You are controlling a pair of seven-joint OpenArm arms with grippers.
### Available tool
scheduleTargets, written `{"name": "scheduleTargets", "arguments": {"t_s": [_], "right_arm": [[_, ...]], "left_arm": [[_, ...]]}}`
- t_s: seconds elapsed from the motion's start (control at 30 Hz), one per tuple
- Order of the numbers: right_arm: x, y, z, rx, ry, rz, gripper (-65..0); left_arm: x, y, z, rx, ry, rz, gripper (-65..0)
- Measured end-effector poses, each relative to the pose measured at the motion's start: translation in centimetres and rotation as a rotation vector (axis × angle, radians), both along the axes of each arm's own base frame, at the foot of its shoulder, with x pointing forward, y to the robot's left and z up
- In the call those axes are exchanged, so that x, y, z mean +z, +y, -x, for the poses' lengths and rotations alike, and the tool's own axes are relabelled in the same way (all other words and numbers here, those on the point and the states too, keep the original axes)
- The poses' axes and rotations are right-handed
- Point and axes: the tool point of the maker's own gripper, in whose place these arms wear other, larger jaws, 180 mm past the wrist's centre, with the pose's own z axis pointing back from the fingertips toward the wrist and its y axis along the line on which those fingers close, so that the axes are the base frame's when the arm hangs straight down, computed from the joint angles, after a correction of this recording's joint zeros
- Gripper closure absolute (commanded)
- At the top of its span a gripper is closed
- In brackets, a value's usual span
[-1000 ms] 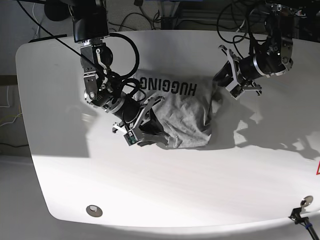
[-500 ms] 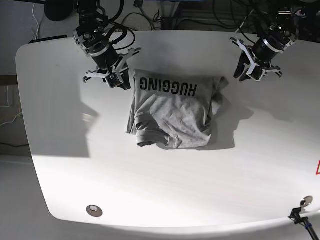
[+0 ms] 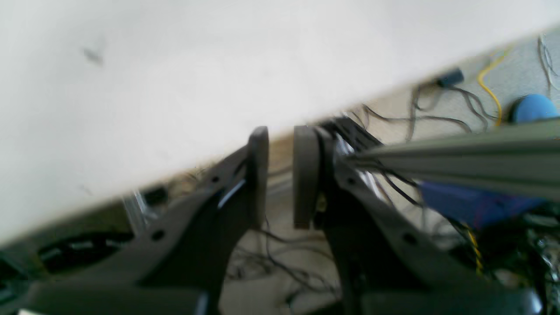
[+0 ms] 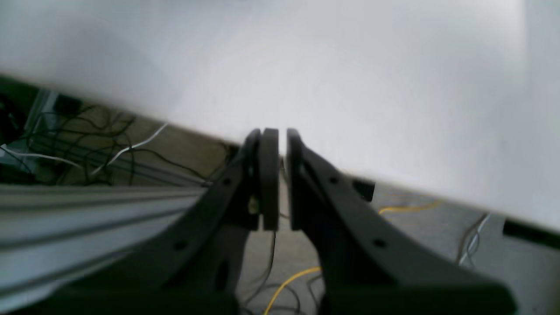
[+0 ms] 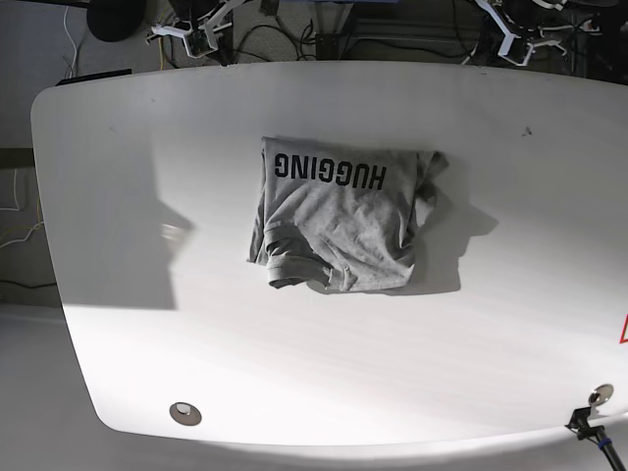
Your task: Fold the T-shirt properly
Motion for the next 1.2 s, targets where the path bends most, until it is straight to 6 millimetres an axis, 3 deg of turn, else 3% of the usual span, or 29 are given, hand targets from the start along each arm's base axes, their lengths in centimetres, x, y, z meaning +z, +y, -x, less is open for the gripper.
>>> {"name": "scheduleTargets", "arguments": {"t_s": [0.2,0.37,0.47,0.6,0.73,0.87,1.07,1.2], "right_arm": [[-1.0,-0.4,5.8,-0.017,0.135,0.009,-2.9],[-5.7,-1.9,11.4,-0.054,0.323,0.041,-2.9],[-8.7,-2.4,13.2,-0.071,0.401,0.048,-2.9],[-11.8,-3.3,14.0,-0.09,0.454,0.058,-2.9],[-14.4,-3.3,14.5,-0.104,0.506,0.049,-2.9],[-17.0,-3.4,13.5,-0.141,0.533,0.045,-2.9],[-19.9,-2.7,13.0,-0.159,0.595,0.029,-2.9],[-21.3,-2.6,11.8,-0.179,0.606,0.02,-2.9]], "left_arm": [[-1.4,-0.9,3.8,0.086,0.085,0.059,-8.3],[-6.4,-1.0,9.5,0.155,0.287,0.108,-8.3],[-9.2,-1.5,10.6,0.188,0.352,0.148,-8.3],[-12.5,-0.6,11.5,0.202,0.424,0.164,-8.3],[-15.6,-3.0,13.0,0.187,0.526,0.237,-8.3],[-17.8,-4.5,11.7,0.21,0.547,0.299,-8.3],[-20.7,-6.2,12.0,0.233,0.644,0.344,-8.3],[-22.6,-6.6,11.0,0.244,0.676,0.294,-8.3]]}}
